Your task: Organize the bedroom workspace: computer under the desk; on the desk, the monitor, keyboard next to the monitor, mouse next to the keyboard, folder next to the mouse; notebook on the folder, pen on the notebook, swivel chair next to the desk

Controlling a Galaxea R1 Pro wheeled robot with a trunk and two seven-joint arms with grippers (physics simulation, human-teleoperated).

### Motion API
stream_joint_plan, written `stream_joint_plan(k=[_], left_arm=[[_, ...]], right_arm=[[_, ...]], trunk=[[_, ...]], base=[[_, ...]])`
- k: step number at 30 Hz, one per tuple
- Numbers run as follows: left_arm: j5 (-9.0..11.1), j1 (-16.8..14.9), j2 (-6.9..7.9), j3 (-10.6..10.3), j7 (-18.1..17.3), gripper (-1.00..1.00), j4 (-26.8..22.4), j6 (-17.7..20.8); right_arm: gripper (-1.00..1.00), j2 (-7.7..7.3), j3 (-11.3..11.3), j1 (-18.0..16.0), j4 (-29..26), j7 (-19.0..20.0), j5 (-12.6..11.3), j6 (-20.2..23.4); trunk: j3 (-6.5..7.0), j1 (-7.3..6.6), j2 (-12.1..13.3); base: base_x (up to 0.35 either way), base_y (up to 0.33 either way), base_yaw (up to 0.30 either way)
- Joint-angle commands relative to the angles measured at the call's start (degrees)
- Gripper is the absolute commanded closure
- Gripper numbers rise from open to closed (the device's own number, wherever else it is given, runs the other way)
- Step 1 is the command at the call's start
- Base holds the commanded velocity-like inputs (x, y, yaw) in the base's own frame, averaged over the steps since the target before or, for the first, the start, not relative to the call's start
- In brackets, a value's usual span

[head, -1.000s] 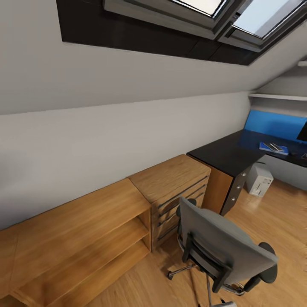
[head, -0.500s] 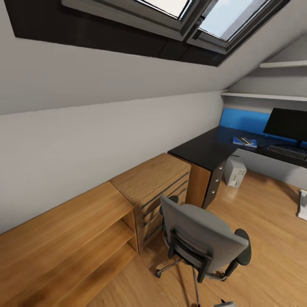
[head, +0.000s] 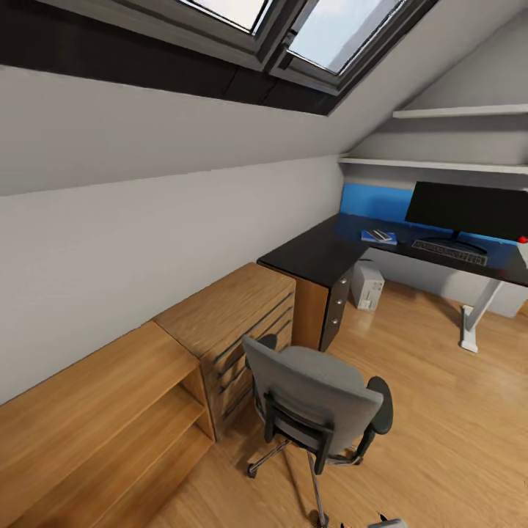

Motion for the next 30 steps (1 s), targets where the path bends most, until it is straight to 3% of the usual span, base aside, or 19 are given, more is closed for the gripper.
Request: stream_joint_plan(k=[1, 16, 30], left_arm=[[0.0, 0.0, 0.00, -0.5, 0.5, -1.00, 0.0, -0.1], [0.0, 0.0, 0.00, -0.5, 0.5, -1.00, 0.0, -0.1], [0.0, 0.0, 0.00, -0.5, 0.5, -1.00, 0.0, -0.1]], right_arm=[[-1.00, 0.03, 0.4, 0.0, 0.1, -0.5, 0.2, -0.1], [-1.00, 0.03, 0.4, 0.0, 0.1, -0.5, 0.2, -0.1], [-1.00, 0.03, 0.4, 0.0, 0.1, -0.5, 0.2, -0.1]], trunk=[[-0.08, 0.01, -0.1], [-0.08, 0.01, -0.1], [-0.08, 0.01, -0.1]], base=[[0.000, 0.000, -0.300], [0.000, 0.021, -0.300], [0.000, 0.240, -0.300]])
